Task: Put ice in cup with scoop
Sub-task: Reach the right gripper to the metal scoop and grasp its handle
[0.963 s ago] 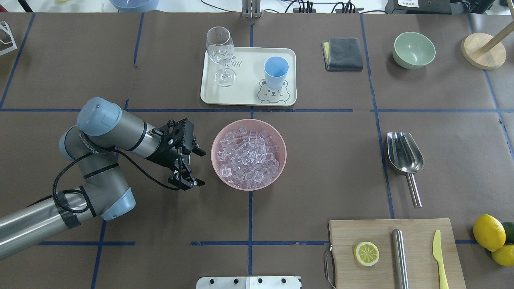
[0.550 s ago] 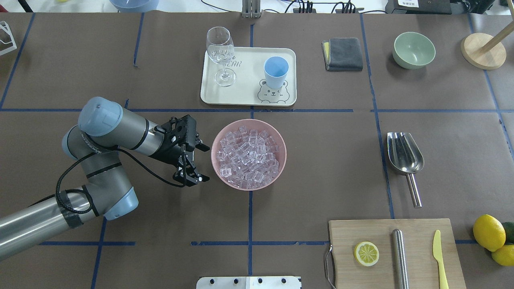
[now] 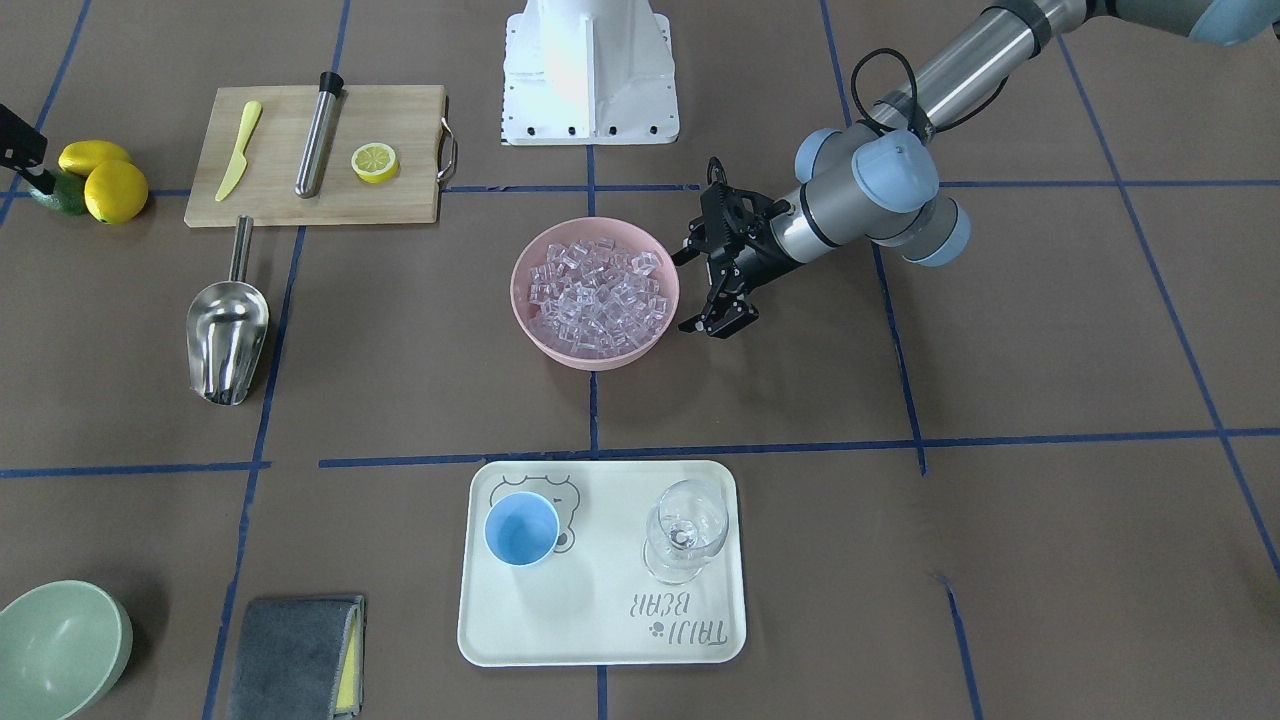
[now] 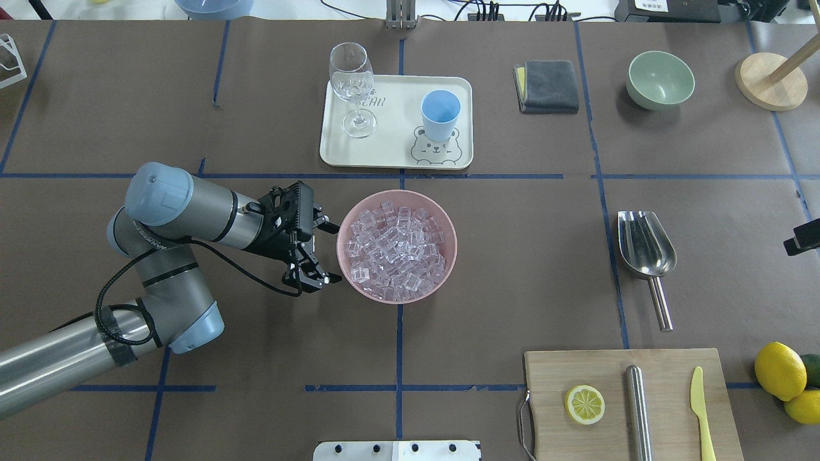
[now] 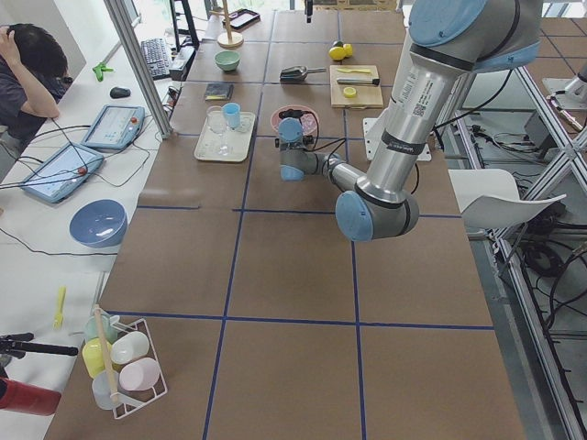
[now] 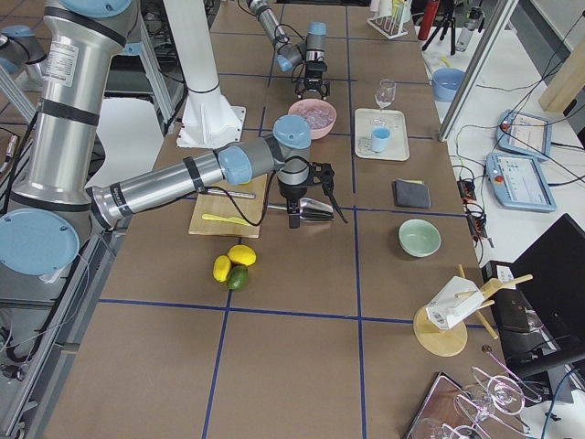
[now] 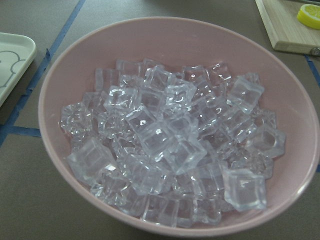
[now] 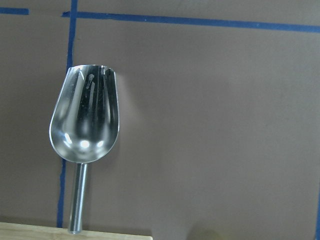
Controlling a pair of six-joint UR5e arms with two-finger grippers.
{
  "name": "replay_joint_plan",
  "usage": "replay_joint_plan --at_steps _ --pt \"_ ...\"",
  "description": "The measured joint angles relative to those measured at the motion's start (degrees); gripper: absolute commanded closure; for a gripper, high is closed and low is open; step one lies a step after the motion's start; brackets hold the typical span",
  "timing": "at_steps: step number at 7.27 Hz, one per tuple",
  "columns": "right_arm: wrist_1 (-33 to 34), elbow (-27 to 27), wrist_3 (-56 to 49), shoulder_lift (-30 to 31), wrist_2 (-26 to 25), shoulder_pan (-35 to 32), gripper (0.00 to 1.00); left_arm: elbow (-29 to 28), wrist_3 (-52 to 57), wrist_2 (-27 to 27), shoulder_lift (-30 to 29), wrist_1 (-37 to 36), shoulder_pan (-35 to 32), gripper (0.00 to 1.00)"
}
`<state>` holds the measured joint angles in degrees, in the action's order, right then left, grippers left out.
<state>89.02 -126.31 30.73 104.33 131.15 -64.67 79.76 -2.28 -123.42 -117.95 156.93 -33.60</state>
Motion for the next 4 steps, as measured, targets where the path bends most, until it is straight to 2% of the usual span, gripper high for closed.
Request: replay_joint_plan --at_steps 1,4 --pt "-2.23 -0.58 6.01 0.54 -0.88 3.83 0.0 -0.01 0.0 0.07 -0.02 0.26 0.07 0.0" --pt "-11.63 -0.09 23.14 2.34 -8.71 17.06 0.0 0.2 0.03 0.11 0.13 0.41 0.11 0.0"
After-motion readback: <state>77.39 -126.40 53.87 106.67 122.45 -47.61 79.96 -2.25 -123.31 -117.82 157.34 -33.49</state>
